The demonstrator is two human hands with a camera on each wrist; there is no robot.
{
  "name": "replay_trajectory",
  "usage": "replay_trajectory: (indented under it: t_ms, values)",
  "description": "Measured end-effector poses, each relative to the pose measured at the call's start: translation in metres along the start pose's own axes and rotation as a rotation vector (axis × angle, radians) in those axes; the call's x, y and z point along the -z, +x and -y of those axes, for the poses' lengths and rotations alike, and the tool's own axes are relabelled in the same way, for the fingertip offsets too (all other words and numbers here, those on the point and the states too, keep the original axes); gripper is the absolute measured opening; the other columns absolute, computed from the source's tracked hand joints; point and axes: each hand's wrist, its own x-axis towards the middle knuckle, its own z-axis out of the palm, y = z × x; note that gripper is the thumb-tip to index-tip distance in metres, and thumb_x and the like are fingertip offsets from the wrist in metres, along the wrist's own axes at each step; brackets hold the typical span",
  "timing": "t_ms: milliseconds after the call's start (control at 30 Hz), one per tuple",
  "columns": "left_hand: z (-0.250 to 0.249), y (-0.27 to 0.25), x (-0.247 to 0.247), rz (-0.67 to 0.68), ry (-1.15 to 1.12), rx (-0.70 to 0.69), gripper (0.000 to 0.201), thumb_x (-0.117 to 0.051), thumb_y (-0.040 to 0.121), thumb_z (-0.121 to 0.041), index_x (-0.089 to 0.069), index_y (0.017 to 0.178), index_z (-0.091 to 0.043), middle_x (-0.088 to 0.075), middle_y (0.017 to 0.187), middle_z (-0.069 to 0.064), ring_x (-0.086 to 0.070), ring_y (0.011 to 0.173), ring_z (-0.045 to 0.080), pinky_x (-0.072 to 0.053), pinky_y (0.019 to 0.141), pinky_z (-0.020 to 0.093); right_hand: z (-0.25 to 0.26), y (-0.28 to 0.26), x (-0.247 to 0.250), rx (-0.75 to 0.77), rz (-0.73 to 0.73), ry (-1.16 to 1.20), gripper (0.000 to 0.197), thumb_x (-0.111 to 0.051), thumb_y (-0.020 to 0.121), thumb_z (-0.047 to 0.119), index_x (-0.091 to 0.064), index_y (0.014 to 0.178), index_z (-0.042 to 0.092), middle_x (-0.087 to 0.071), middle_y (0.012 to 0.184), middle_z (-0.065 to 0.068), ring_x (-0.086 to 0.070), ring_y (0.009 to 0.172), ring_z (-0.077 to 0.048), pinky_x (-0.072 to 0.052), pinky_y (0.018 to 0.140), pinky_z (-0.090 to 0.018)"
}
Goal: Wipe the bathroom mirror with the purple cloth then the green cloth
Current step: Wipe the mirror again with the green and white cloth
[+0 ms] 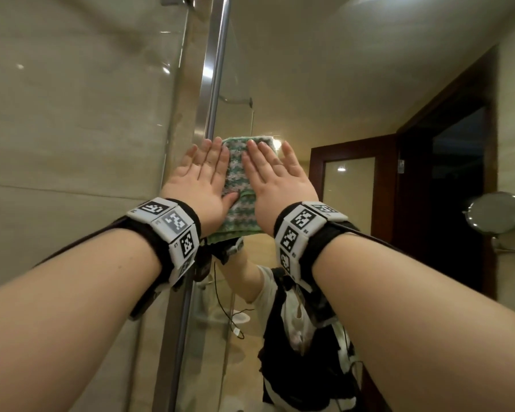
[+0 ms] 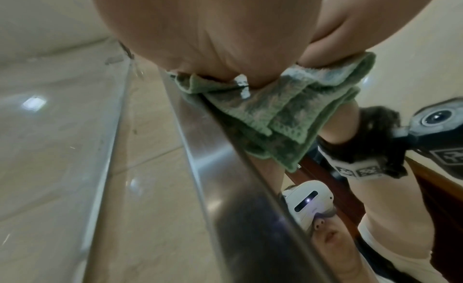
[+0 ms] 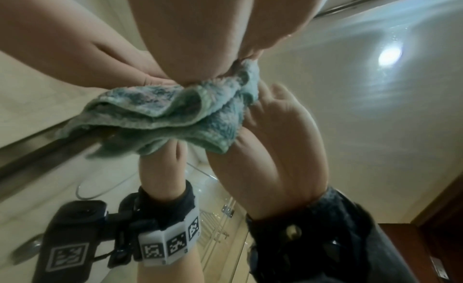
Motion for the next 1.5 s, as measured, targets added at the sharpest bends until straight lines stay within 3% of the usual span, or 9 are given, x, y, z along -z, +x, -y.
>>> replay_trajectory:
  t_ms: [400, 933, 1200, 1500]
  values:
    - [-0.052, 0.004, 0.025, -0.002, -0.09, -0.038, 0.07, -0.006, 0.097, -0.048, 0.028, 0.141, -0.005, 0.034, 0.148, 0.012, 0.027, 0.14, 0.021, 0.016, 0.115, 0.037, -0.048, -0.025, -0.007, -0.06, 0.045, -0.024, 0.066, -0.021, 0.095, 0.029, 0.019, 0.146, 0.013, 0.025, 0.153, -0.005, 0.021, 0.141, -0.019, 0.023, 0.107, -0.045]
    - [-0.25, 0.015, 0.107, -0.2, -0.129, -0.212, 0.07, -0.004, 0.095, -0.052, 0.025, 0.143, -0.01, 0.031, 0.15, 0.008, 0.028, 0.139, 0.02, 0.021, 0.111, 0.037, -0.218, -0.137, -0.045, -0.361, 0.212, -0.015, 0.069, -0.022, 0.096, 0.029, 0.026, 0.143, 0.014, 0.031, 0.151, -0.001, 0.025, 0.14, -0.017, 0.02, 0.109, -0.043]
    - [-0.314, 0.004, 0.131, -0.256, -0.113, -0.267, 0.071, -0.004, 0.095, -0.052, 0.025, 0.143, -0.008, 0.029, 0.151, 0.009, 0.025, 0.14, 0.022, 0.028, 0.102, 0.036, -0.265, -0.182, -0.064, -0.435, 0.287, 0.019, 0.074, -0.027, 0.095, 0.025, 0.03, 0.141, 0.015, 0.035, 0.149, 0.0, 0.027, 0.139, -0.017, 0.022, 0.108, -0.042]
    - [-0.387, -0.007, 0.154, -0.282, -0.093, -0.37, 0.071, -0.007, 0.096, -0.052, 0.02, 0.146, -0.009, 0.026, 0.152, 0.01, 0.022, 0.141, 0.024, 0.028, 0.1, 0.036, -0.313, -0.234, -0.085, -0.544, 0.378, -0.028, 0.075, -0.026, 0.095, 0.023, 0.035, 0.138, 0.013, 0.04, 0.146, -0.003, 0.029, 0.138, -0.018, 0.024, 0.106, -0.044]
